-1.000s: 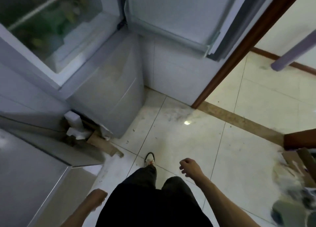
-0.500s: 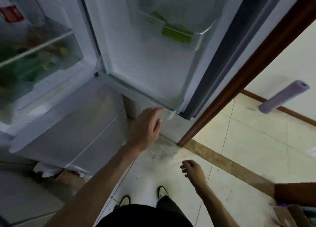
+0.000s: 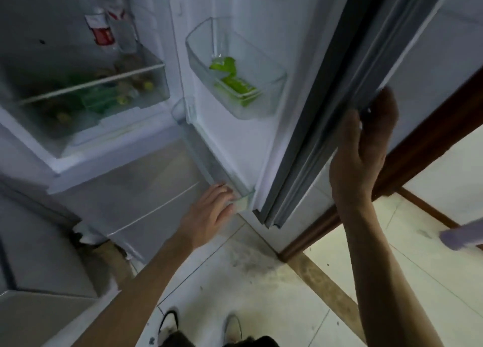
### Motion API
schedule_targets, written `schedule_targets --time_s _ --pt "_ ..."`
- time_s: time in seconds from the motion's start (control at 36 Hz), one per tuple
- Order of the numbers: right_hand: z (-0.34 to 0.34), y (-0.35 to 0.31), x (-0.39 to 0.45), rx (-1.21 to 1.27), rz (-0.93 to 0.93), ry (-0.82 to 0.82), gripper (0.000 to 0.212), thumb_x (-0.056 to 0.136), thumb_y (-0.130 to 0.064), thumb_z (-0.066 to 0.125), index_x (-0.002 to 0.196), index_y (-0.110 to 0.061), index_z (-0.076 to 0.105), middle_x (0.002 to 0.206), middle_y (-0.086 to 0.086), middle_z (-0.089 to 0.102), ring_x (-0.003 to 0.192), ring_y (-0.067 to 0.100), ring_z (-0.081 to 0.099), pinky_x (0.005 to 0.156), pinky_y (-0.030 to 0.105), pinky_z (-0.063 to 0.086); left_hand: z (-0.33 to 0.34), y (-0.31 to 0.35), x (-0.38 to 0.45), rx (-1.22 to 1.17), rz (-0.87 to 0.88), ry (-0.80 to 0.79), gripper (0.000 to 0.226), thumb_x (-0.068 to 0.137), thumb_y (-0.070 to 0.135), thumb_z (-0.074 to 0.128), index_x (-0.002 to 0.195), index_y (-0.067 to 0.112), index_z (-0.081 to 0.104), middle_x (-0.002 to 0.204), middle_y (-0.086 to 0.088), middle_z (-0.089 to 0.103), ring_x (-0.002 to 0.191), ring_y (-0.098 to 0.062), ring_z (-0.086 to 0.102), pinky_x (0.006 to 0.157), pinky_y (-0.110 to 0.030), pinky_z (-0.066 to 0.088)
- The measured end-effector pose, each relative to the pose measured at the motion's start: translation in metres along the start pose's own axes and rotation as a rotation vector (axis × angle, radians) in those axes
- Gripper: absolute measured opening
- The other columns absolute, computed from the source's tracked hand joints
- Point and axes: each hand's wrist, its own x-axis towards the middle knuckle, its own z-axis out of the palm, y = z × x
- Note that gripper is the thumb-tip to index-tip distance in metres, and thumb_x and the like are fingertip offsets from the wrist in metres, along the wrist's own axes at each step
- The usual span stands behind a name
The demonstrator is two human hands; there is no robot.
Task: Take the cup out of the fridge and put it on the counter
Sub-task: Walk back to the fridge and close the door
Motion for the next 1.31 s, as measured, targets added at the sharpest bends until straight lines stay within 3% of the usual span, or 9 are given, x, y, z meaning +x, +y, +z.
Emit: schedule_targets --time_s 0.08,0.25,0.36,0.69,0.86,0.97,1.08,1.19,1.31 --pt "0.031 -0.018 -0.009 0.041 -0.063 -0.056 0.065 0.1 -0.03 0.049 0.14 0.015 0.027 0.104 -0.015 0.058 0.083 0.006 0.055 0.066 0.042 0.05 -0.014 -0.016 -0.021 -0.006 -0.119 0.02 0.033 0.104 0.041 0.048 0.112 0.017 0.07 0.131 0.004 0.064 0.14 -0.016 0.053 0.103 -0.035 0.054" --pt "0.1 -0.058 -0.059 0.021 -0.14 -0.161 0.066 0.096 -0.026 0.055 0.148 0.001 0.025 0.149 -0.02 0.042 0.135 -0.017 0.037 0.108 0.007 0.035 -0.068 -0.05 -0.063 0.07 -0.285 -0.015 0.053 0.106 0.05 0.04 0.136 0.015 0.067 0.16 0.005 0.051 0.158 -0.007 0.029 0.124 -0.028 0.035" --pt "0.16 -0.082 -0.091 0.072 -0.216 -0.257 0.076 0.096 -0.025 0.058 0.148 0.017 0.022 0.16 0.022 0.028 0.153 0.024 0.027 0.124 0.032 0.025 -0.104 -0.08 -0.091 0.089 -0.482 -0.075 0.062 0.109 0.049 0.041 0.166 0.026 0.029 0.172 0.023 0.005 0.16 0.003 -0.003 0.13 -0.02 0.012" --pt "0.361 -0.131 -0.147 -0.102 -0.452 -0.259 0.094 0.091 -0.015 0.052 0.159 -0.013 -0.012 0.151 0.042 0.013 0.146 0.06 0.016 0.118 0.069 0.022 -0.346 -0.216 -0.081 -0.373 -0.857 0.859 0.053 0.106 0.043 0.055 0.154 0.023 0.047 0.155 0.011 0.049 0.137 -0.003 0.047 0.121 -0.033 0.038" --pt "0.446 -0.127 -0.156 -0.194 -0.5 -0.22 0.102 0.082 -0.015 0.058 0.16 -0.008 -0.007 0.152 0.042 0.016 0.146 0.06 0.016 0.121 0.065 0.018 -0.451 -0.266 -0.017 -0.852 -0.762 0.694 0.068 0.105 0.061 0.042 0.163 0.027 0.035 0.17 0.006 0.033 0.158 -0.019 0.031 0.122 -0.061 0.035" --pt "0.493 -0.12 -0.152 -0.226 -0.56 -0.221 0.105 0.078 -0.022 0.059 0.16 -0.011 -0.005 0.165 0.025 0.001 0.151 0.051 0.009 0.124 0.06 0.013 -0.467 -0.284 0.012 -0.949 -0.732 0.568 0.052 0.101 0.073 0.031 0.134 0.045 0.06 0.128 0.017 0.059 0.117 0.0 0.054 0.118 -0.065 0.033" --pt "0.537 -0.119 -0.148 -0.256 -0.558 -0.212 0.094 0.084 -0.029 0.053 0.16 -0.01 0.001 0.163 0.029 0.004 0.149 0.053 0.014 0.123 0.061 0.015 -0.466 -0.297 0.026 -0.989 -0.731 0.499 0.074 0.097 0.077 0.035 0.163 0.046 0.024 0.16 0.02 0.041 0.148 -0.011 0.038 0.118 -0.069 0.031" --pt "0.572 -0.115 -0.142 -0.359 -0.555 -0.183 0.092 0.077 -0.027 0.065 0.152 -0.007 0.015 0.155 0.034 0.013 0.145 0.054 0.018 0.125 0.057 0.01 -0.469 -0.311 0.032 -1.003 -0.731 0.493 0.054 0.094 0.078 0.041 0.129 0.038 0.05 0.114 0.02 0.065 0.11 -0.012 0.053 0.107 -0.068 0.042" --pt "0.6 -0.11 -0.138 -0.402 -0.534 -0.164 0.096 0.075 -0.027 0.069 0.152 -0.007 0.015 0.153 0.036 0.016 0.153 0.048 0.006 0.125 0.057 0.01 -0.47 -0.314 0.03 -1.031 -0.768 0.441 0.087 0.086 0.087 0.041 0.162 0.05 0.018 0.137 0.038 0.05 0.136 -0.015 0.042 0.116 -0.066 0.035"
